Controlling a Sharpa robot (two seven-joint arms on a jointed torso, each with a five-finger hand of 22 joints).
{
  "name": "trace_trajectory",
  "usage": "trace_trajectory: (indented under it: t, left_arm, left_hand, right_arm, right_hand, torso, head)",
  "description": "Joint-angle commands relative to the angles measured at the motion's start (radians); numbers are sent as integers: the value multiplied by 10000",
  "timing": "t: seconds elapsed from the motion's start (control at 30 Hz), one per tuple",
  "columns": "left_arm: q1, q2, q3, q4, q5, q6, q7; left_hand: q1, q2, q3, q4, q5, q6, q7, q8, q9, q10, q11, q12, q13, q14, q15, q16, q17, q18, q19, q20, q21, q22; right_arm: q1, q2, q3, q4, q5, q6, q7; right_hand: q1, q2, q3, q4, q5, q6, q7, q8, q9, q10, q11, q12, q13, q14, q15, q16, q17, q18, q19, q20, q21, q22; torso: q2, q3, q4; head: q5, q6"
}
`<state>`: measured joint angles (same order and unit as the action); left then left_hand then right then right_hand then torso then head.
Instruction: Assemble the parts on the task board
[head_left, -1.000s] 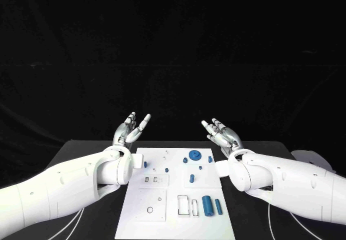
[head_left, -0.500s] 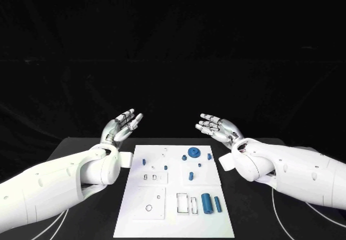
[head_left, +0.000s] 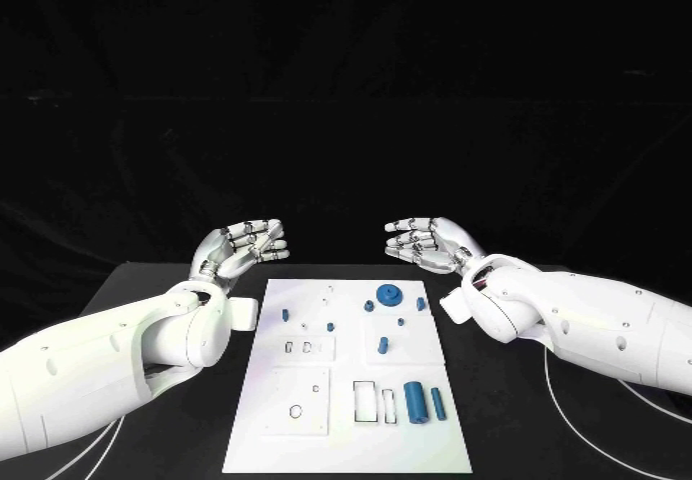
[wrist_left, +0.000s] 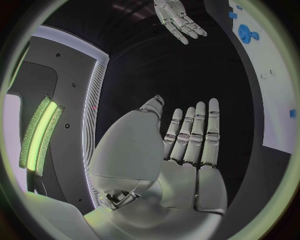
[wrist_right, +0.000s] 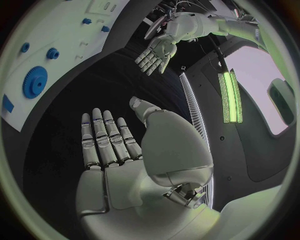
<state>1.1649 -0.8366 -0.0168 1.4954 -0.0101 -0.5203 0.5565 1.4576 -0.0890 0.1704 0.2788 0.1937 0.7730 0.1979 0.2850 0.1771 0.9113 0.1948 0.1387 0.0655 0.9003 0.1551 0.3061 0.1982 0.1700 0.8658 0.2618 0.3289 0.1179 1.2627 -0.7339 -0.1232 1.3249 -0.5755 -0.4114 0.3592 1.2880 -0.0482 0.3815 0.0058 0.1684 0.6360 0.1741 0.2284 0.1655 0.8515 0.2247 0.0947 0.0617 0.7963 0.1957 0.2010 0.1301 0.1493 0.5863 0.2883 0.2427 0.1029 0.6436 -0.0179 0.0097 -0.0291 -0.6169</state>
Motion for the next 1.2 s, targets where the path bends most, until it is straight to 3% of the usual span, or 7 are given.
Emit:
trace_trajectory:
  t: [0.03, 0.5, 0.63, 0.67, 0.73, 0.8, 1.2]
  left_arm:
    - [73, -131, 13, 308, -231, 420, -65]
    - [323, -933, 88, 1880, -312, 678, -276]
    - [363, -1005, 109, 2073, -306, 717, -293]
    - [369, -1015, 113, 2102, -304, 730, -306]
    - [379, -1025, 120, 2139, -300, 772, -342]
    - [383, -1030, 123, 2151, -299, 799, -363]
    - [396, -1044, 133, 2159, -296, 839, -422]
  left_hand:
    - [124, -60, 103, -18, -33, 172, 361, 74, 20, 298, -56, -52, 28, 188, -66, 42, 82, 156, 196, -57, 41, -27]
    - [342, -327, 387, -66, -50, 495, 225, 87, 14, 997, -243, -140, 45, 901, -304, 289, 453, 142, 833, -331, 252, -36]
    - [336, -333, 386, -62, -52, 494, 227, 85, 13, 1000, -242, -143, 44, 900, -304, 287, 455, 141, 834, -332, 251, -37]
    - [336, -333, 386, -62, -52, 494, 227, 85, 13, 1000, -242, -143, 44, 900, -304, 287, 455, 141, 834, -332, 251, -37]
    - [313, -344, 386, -45, -56, 485, 236, 73, 8, 994, -234, -164, 39, 890, -301, 278, 464, 140, 838, -333, 248, -42]
    - [305, -350, 387, -40, -57, 479, 240, 67, 5, 989, -231, -174, 36, 885, -298, 274, 468, 140, 840, -333, 247, -45]
    - [287, -361, 392, -25, -59, 465, 245, 51, -2, 978, -223, -203, 29, 862, -292, 257, 479, 144, 870, -339, 258, -45]
  right_arm:
    - [142, 15, 7, -93, -2645, 593, -795]
    - [729, -11, 87, 338, -8800, 1806, -3186]
    - [769, 76, 95, 423, -9649, 1826, -3613]
    - [774, 102, 96, 438, -9824, 1817, -3695]
    - [781, 165, 97, 467, -10190, 1832, -3854]
    - [783, 201, 98, 483, -10385, 1863, -3936]
    - [743, 314, 97, 471, -11243, 2248, -4336]
  right_hand:
    - [66, -551, 872, -469, 290, 1890, 664, 443, 190, 1894, -462, 101, 25, 2099, -552, 589, 253, 354, 2077, -288, 829, 202]
    - [-457, -1460, 1072, -237, 169, 3328, -182, 594, 353, 4053, -1442, -5, 288, 6748, -1969, 3315, 2467, 336, 5694, -1795, 3232, 1352]
    - [-511, -1629, 1078, -45, 192, 3295, -183, 462, 437, 3652, -1396, -291, 384, 7067, -1990, 4837, 3665, 300, 6121, -1897, 3894, 1802]
    - [-487, -1704, 1095, 43, 205, 3278, -195, 393, 505, 3594, -1372, -253, 484, 6967, -1948, 6869, 5669, 269, 6151, -1894, 4331, 2147]
    - [-437, -1778, 1116, 168, 245, 3271, -143, 313, 619, 3420, -1339, -274, 603, 7063, -1929, 9444, 8461, -29, 6764, -1875, 6475, 4825]
    - [-413, -1808, 1123, 227, 267, 3250, -135, 268, 670, 3366, -1324, -276, 655, 7125, -1900, 10361, 9464, -171, 7014, -1853, 7403, 5996]
    - [-287, -1883, 1169, 400, 306, 3189, -78, 115, 873, 3136, -1256, -283, 770, 7195, -1799, 11929, 11150, -650, 7899, -1735, 10241, 9830]
  torso:
    - [288, -14, 84]
    - [964, -134, 366]
    - [1098, -162, 420]
    - [1136, -167, 431]
    - [1196, -187, 458]
    - [1251, -205, 477]
    - [1399, -297, 574]
  head:
    - [-77, -9]
    - [-450, -4]
    - [-504, 0]
    - [-523, -8]
    - [-563, 0]
    - [-577, 17]
    - [-684, 33]
